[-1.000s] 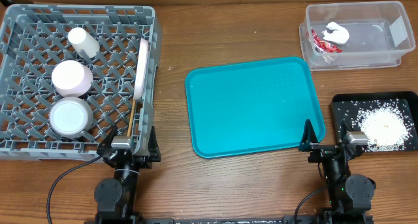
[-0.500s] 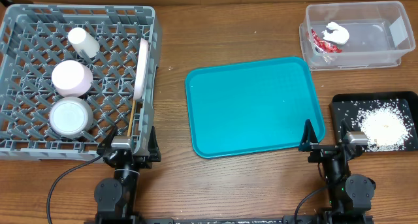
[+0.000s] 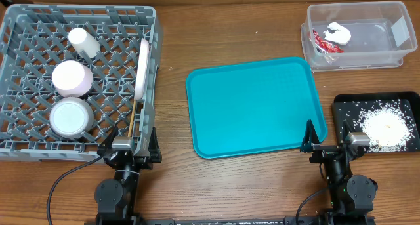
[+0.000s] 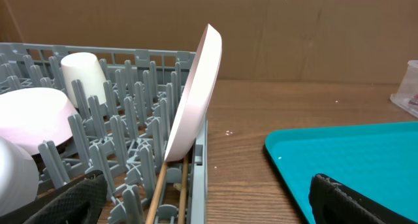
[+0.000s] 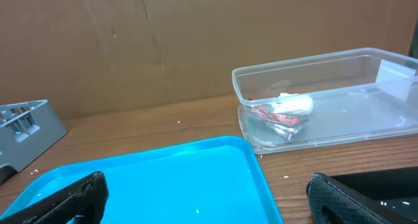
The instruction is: Sort waste into correct bins and load items into the dishwasher
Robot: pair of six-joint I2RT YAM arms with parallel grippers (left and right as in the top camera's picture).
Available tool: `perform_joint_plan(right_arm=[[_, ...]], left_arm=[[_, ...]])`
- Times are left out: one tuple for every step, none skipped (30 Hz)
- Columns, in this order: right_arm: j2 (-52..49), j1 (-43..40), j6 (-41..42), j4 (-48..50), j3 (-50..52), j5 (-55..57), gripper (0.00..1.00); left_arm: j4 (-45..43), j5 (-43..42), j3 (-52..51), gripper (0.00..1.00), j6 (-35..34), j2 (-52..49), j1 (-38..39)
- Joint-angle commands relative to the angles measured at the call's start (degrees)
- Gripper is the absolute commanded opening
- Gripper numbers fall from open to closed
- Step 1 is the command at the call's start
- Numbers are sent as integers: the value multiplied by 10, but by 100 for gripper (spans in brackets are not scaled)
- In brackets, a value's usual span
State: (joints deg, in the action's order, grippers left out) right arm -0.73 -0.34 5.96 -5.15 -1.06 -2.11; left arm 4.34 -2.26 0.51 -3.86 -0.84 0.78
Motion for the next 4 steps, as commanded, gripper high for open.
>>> perform_joint_plan(right_arm=[[6,3,2,3,6,5,100],[6,3,2,3,6,5,99],[6,3,2,3,6,5,100],[6,3,2,3,6,5,100]], left_arm=[[1,6,-2,100,13,6,4],[1,6,-2,100,13,6,4],[1,6,-2,100,13,6,4],[1,6,-2,100,13,6,4]])
